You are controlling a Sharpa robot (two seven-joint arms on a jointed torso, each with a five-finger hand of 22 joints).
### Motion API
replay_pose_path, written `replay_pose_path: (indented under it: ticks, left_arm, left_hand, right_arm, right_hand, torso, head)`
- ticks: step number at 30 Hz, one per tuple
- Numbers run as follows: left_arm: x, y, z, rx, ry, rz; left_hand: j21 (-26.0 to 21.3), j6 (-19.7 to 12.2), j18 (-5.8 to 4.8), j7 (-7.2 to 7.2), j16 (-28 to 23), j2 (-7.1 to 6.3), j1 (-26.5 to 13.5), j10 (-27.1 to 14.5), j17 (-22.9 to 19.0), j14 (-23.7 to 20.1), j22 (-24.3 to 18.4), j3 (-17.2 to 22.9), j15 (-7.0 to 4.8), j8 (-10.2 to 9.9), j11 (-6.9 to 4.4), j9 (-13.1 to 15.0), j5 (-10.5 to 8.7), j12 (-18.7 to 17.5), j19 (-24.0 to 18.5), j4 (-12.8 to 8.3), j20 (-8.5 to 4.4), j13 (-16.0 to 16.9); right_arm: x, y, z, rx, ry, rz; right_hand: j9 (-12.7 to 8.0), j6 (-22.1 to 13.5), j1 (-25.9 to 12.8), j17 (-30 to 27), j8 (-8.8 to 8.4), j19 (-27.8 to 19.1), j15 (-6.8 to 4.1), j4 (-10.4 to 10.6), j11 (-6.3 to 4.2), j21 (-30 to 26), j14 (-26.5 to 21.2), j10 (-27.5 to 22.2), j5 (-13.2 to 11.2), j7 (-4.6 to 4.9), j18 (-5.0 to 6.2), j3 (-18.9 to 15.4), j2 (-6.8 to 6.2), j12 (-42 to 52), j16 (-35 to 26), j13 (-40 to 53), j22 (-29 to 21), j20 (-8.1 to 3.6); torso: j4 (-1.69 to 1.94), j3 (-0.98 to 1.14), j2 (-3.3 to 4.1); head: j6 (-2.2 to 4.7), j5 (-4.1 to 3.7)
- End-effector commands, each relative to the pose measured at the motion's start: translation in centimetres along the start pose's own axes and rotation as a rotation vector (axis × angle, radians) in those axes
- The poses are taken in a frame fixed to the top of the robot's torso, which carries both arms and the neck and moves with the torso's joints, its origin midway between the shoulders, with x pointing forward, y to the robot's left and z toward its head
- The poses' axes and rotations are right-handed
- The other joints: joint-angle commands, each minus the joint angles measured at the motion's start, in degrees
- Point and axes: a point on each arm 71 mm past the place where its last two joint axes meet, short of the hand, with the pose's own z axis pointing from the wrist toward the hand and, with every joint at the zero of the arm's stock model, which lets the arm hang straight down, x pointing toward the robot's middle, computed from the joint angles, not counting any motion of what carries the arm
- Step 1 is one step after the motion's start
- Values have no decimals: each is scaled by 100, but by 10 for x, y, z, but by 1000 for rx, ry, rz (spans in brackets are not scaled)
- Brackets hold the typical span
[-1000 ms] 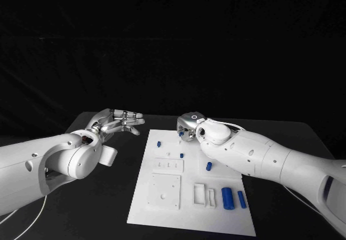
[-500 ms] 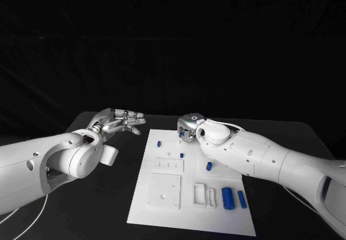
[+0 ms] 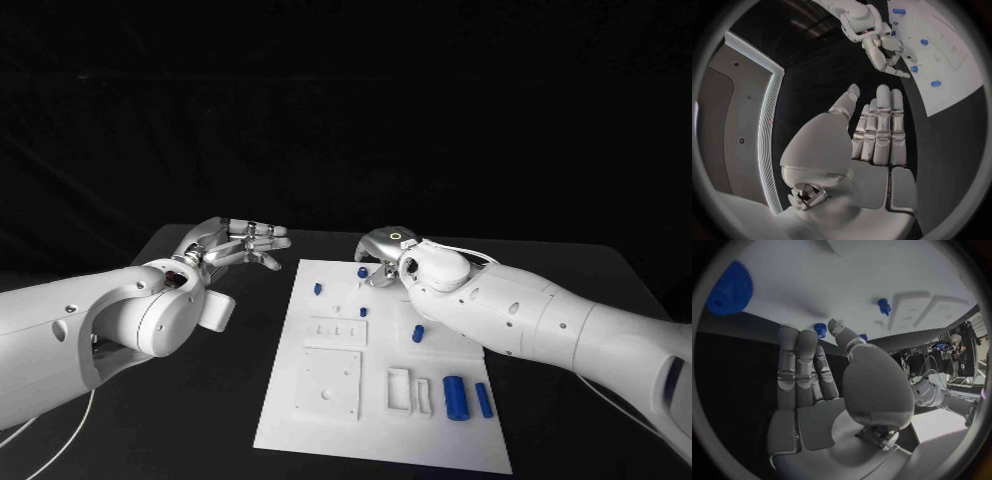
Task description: Assemble the parts on the task board
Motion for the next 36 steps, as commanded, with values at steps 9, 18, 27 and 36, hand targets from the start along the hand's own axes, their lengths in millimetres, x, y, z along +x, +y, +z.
replay_pose_path:
  ticks: [9, 18, 27, 36]
  left_arm:
    - [-6, -2, -2, 9, -4, 3]
    - [-12, -2, -3, 11, -14, 7]
    - [-13, -2, -3, 12, -13, 12]
    - [-14, -1, -2, 12, -12, 15]
  left_hand:
    - [35, -33, 40, -3, 13, 5, 63, -30, -12, -36, -9, -45, 18, -10, -3, 3, -13, -11, -17, 1, 33, 5]
    - [36, -38, 37, -4, 12, -1, 71, 1, -14, -41, -9, -44, 16, -13, -10, 2, -12, -11, -25, -2, 32, 5]
    - [38, -42, 34, -4, 11, -4, 75, 14, -15, -43, -8, -44, 15, -12, -13, 2, -14, -11, -29, -2, 31, 5]
    - [44, -43, 33, -1, 10, -6, 77, -6, -17, -48, -6, -43, 18, -11, -7, 3, -12, -13, -34, 1, 31, 5]
  right_arm:
    - [-41, -61, -37, 106, -99, 163]
    - [-46, -102, -62, 172, 12, 294]
    - [-33, -110, -64, 193, 101, 307]
    - [-19, -106, -58, 195, 134, 297]
  right_hand:
    - [1, 182, -525, 74, -4, 219, -335, -5, -480, 288, 3, 2154, 150, 284, -167, 396, -1, 79, 53, 92, 154, -288]
    - [20, 318, -385, 1159, -8, 247, -484, 83, -751, 1610, -163, 1194, 925, 221, -369, -1277, 309, 4506, 619, 4679, 927, -487]
    - [24, 269, -344, 3062, -4, 212, -422, 254, -683, 2874, 9, 1766, 1126, 230, -371, -1380, 271, 6001, 1202, 6417, 1366, -404]
    - [22, 233, -320, 3221, -8, 208, -413, 272, -676, 3061, 39, 1830, 1147, 240, -379, -1381, 270, 6127, 1259, 6557, 1396, -396]
  torso:
    - [-156, 33, 20]
    - [-237, 87, 48]
    - [-217, 91, 49]
    - [-175, 116, 52]
  head:
    - [155, -19]
    - [206, -27]
    - [172, -76]
    - [119, -98]
